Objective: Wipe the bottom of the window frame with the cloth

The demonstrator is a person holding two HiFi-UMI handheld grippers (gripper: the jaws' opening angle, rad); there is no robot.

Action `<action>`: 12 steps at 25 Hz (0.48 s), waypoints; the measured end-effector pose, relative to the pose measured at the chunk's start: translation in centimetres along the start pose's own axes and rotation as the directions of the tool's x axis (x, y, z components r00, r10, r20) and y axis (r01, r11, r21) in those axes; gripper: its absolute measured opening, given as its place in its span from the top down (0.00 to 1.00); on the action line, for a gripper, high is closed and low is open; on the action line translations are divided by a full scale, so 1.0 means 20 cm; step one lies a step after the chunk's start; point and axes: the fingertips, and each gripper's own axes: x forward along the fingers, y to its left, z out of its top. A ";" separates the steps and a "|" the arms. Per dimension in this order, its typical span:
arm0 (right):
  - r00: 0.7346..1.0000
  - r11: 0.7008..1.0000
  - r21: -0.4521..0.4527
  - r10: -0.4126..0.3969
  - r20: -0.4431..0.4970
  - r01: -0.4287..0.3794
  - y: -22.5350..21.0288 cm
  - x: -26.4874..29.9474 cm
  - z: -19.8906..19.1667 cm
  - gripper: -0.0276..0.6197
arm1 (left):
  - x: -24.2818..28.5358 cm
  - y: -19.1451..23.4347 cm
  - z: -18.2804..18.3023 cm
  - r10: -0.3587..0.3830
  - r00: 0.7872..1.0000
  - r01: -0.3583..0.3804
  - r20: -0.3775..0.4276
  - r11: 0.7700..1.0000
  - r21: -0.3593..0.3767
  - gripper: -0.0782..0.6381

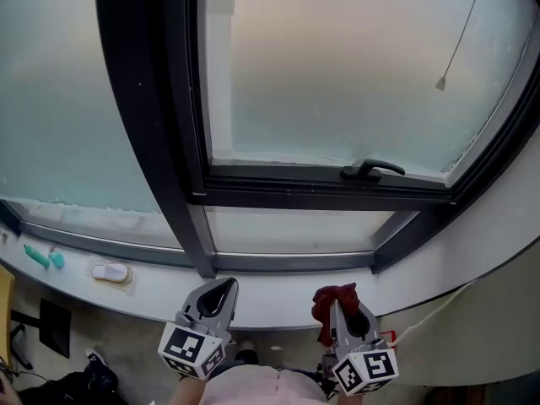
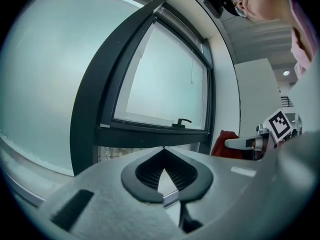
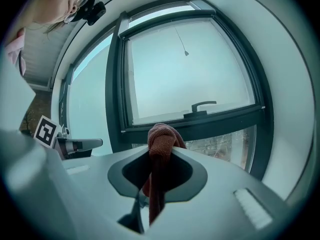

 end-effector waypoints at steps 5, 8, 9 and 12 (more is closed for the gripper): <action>0.998 0.998 0.007 0.068 0.009 -0.068 0.10 0.19 0.05 0.86 | -0.02 0.17 0.04 0.081 0.997 -0.080 0.016 0.997 -0.012 0.90; 0.990 0.990 -0.009 0.142 0.019 -0.142 0.17 0.34 0.11 0.86 | -0.07 0.26 0.06 0.149 0.988 -0.148 0.032 0.989 -0.027 0.90; 0.985 0.986 -0.019 0.168 0.029 -0.167 0.20 0.39 0.14 0.86 | -0.09 0.29 0.07 0.171 0.985 -0.170 0.039 0.985 -0.032 0.90; 0.968 0.969 -0.065 0.242 0.073 -0.238 0.30 0.54 0.28 0.86 | -0.15 0.34 0.09 0.233 0.971 -0.231 0.055 0.972 -0.042 0.90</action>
